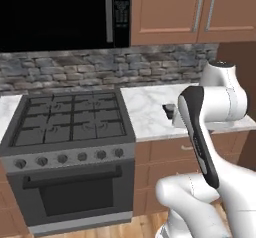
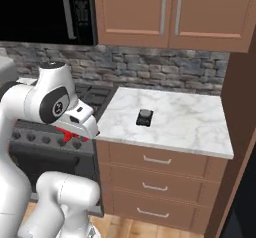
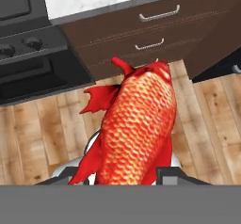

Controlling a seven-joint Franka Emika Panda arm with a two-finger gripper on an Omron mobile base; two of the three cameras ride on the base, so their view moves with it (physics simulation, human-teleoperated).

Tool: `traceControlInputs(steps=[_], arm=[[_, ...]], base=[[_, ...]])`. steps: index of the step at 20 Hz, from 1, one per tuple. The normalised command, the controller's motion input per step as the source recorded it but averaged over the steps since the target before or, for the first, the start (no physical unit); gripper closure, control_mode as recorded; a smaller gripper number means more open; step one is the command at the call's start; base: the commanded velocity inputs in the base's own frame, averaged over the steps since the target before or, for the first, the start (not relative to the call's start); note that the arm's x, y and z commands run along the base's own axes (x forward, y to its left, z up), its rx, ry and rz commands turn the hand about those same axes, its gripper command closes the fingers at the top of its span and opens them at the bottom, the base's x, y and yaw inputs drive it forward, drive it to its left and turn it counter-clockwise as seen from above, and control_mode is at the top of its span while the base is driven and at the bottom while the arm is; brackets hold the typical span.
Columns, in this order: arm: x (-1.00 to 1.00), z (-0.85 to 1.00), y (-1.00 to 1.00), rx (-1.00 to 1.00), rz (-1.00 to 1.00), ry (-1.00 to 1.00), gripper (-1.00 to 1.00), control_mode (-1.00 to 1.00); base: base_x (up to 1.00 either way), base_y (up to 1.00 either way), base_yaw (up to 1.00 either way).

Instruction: Take the fish from the fridge and place it on the digital scale on the counter by the fridge. Wait a few seconds for a reading, then move it to the plate on the dining counter.

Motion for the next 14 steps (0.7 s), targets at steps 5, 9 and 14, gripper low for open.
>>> traceControlInputs(steps=[5,9,14], arm=[[0.0,0.0,0.0,0.0,0.0,0.0,1.0,1.0],[0.7,-0.31,0.0,0.0,-0.31,0.12,1.0,-1.0],[0.78,-0.34,-0.04,0.0,-0.2,0.04,1.0,-1.0]], base=[[0.78,0.0,-0.32],[0.0,0.0,0.0],[0.0,0.0,0.0]])
